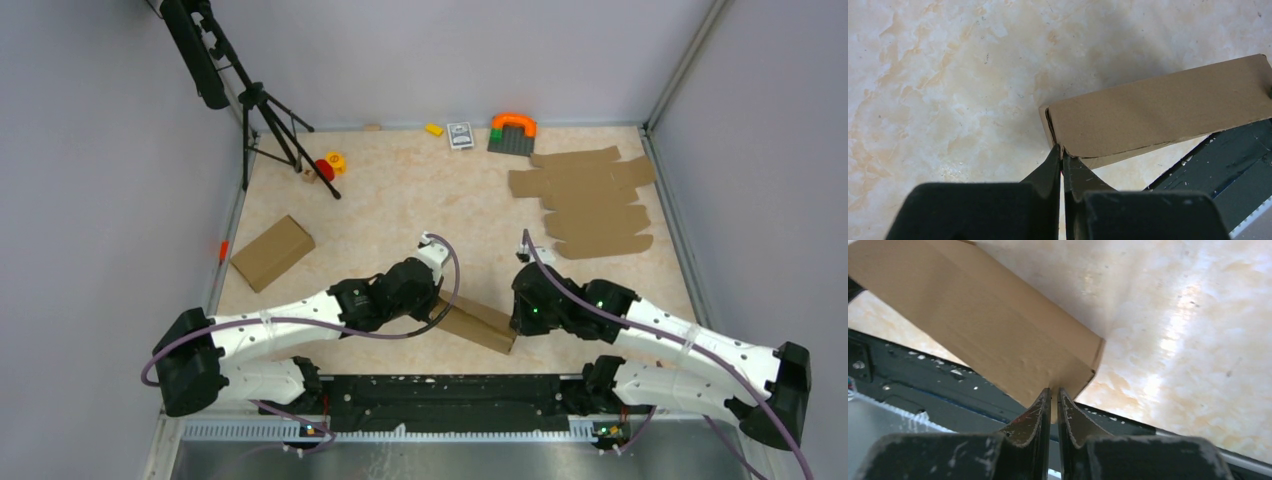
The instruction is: Fold the paper box
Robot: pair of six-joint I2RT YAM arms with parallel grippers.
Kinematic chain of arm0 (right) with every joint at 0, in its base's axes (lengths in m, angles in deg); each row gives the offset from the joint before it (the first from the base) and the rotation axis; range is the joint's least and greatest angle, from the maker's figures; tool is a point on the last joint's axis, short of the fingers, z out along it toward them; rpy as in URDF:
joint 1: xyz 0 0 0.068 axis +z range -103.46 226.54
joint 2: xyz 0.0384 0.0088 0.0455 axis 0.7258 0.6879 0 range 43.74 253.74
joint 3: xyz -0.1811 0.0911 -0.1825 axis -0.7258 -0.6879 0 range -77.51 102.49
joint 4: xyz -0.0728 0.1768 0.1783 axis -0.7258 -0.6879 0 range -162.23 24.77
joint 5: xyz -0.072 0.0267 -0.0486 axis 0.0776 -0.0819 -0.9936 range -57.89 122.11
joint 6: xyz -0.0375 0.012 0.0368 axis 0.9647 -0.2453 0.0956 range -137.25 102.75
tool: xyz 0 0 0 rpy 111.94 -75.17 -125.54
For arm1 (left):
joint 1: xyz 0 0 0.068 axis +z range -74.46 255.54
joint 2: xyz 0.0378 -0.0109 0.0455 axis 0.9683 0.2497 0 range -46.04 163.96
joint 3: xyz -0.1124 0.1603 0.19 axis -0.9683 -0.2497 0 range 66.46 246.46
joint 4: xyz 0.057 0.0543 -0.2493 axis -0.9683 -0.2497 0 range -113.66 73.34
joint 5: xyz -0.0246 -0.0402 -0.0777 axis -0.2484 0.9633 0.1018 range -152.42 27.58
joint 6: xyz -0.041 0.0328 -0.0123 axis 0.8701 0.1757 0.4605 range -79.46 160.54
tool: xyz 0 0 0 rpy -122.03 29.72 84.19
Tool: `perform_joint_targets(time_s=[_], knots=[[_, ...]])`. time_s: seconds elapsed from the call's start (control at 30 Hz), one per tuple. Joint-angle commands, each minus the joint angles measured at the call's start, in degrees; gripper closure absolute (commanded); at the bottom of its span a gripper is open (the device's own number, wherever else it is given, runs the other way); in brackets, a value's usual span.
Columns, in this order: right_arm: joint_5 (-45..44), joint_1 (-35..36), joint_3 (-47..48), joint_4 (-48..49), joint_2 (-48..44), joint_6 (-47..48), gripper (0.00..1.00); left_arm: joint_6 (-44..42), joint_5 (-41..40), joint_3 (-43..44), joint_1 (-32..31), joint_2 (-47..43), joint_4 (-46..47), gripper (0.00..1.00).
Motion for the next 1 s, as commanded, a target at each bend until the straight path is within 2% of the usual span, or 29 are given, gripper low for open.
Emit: perform_joint_targets(time_s=[0.0,0.23,0.33,0.37,0.5,0.6,0.83,0.9,0.97], knots=[[-4.78,-0.55,2.5,-7.19,-1.22,0.0,0.91,-0.39,0.13,0.9,-0.31,0.48,-0.76,1.0],[-0.31,-0.54,-2.83,-3.75,-2.03,-1.58,0.91,-0.41,0.14,1.23,-0.38,0.68,-0.95,1.0],[0.8,-0.55,-3.59,-3.02,-0.69,-1.28,0.89,-0.13,0.04,1.3,-0.41,0.49,-1.3,0.96],[0.87,-0.52,-3.57,-3.25,-0.08,-1.06,0.88,-0.06,0.01,1.27,-0.4,0.42,-1.55,0.93],[-0.23,-0.54,-3.21,-5.04,1.75,-0.9,0.87,0.79,-0.24,1.75,-0.36,-0.84,-3.4,0.7],[-0.74,-0.5,-3.36,-4.96,1.44,-1.17,0.86,1.48,0.74,2.57,-0.32,-2.98,-5.58,0.57],[-0.77,-0.89,-3.64,-4.72,1.25,-1.58,0.85,3.37,2.37,8.11,-0.32,-6.23,-16.97,0.39],[-0.65,-0.83,-3.67,-4.53,1.19,-1.59,0.85,2.75,4.62,8.44,-0.26,-7.79,-16.95,0.31],[-0.44,-0.9,-3.67,-4.21,1.24,-1.4,0.85,2.91,6.43,7.79,0.32,-9.67,-14.37,0.28]])
